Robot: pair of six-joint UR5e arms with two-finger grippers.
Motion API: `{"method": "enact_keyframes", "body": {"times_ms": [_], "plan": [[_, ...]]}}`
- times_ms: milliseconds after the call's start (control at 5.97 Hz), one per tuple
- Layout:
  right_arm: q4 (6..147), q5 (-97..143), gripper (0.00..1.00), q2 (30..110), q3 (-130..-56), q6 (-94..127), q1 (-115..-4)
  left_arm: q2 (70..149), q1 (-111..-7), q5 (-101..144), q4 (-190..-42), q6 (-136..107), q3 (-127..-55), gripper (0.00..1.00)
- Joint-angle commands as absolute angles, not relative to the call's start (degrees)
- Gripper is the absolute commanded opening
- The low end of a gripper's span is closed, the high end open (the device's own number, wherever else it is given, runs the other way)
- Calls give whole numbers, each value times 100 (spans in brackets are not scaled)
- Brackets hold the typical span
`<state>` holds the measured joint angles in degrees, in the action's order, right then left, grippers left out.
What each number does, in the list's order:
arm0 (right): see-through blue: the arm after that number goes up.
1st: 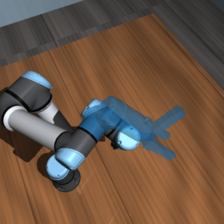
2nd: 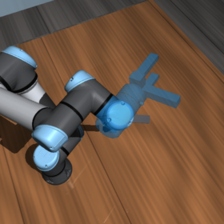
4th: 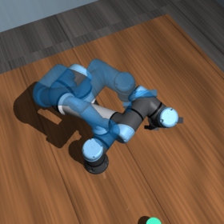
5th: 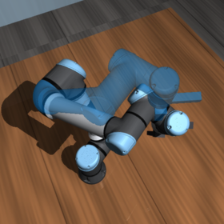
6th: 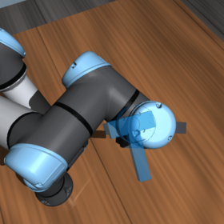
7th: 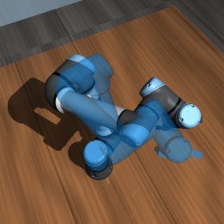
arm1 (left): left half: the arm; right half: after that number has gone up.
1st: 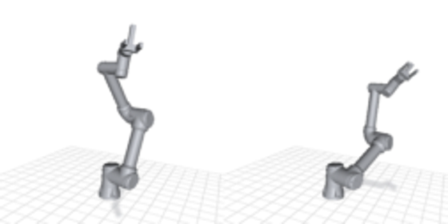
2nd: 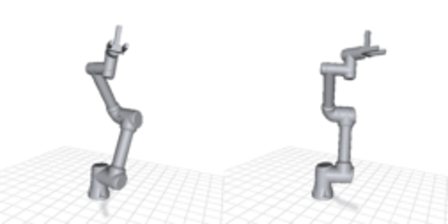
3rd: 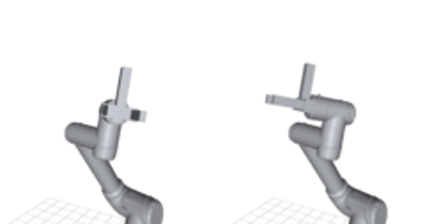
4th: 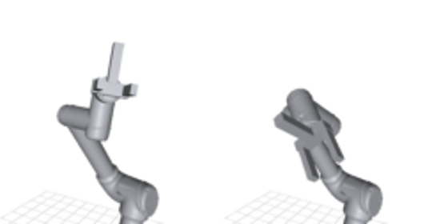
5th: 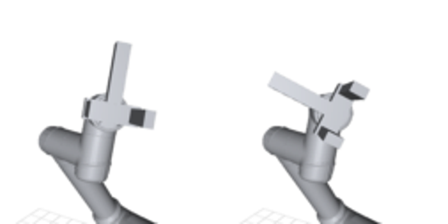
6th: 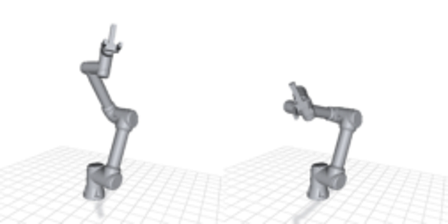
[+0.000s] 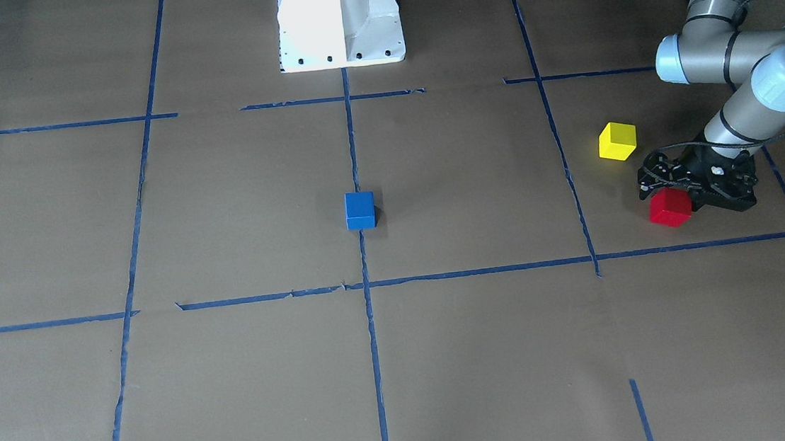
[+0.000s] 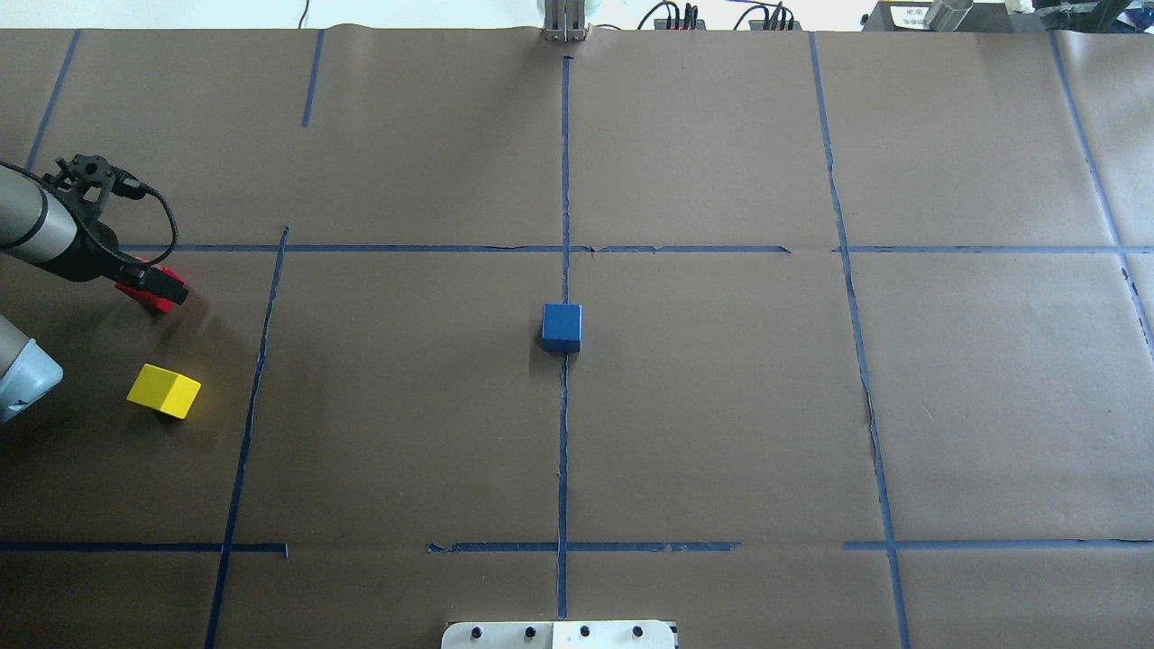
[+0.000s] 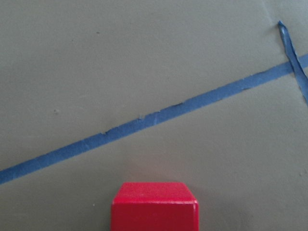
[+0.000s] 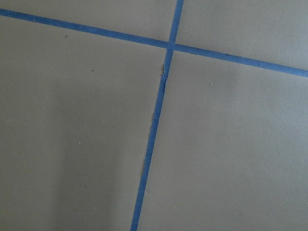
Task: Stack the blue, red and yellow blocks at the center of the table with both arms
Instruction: 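Lower the left gripper onto the red cube and close it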
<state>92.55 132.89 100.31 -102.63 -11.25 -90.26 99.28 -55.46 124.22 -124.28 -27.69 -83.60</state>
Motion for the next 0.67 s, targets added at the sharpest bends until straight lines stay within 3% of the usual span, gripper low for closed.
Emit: {"method": "enact_keyframes", "body": {"times_ms": [0, 335, 503], "plan": [[9255, 13289, 100, 10037, -10257, -1125, -9026, 9984, -5546, 12410, -12428, -2760, -8297, 96], [9255, 13289, 100, 10037, -10257, -1125, -9026, 9984, -5546, 12410, -12428, -2760, -8306, 55], [9255, 13289, 100, 10037, -10257, -1125, -9026, 9976, -5546, 12419, -12428, -2768, -8323, 54]]}}
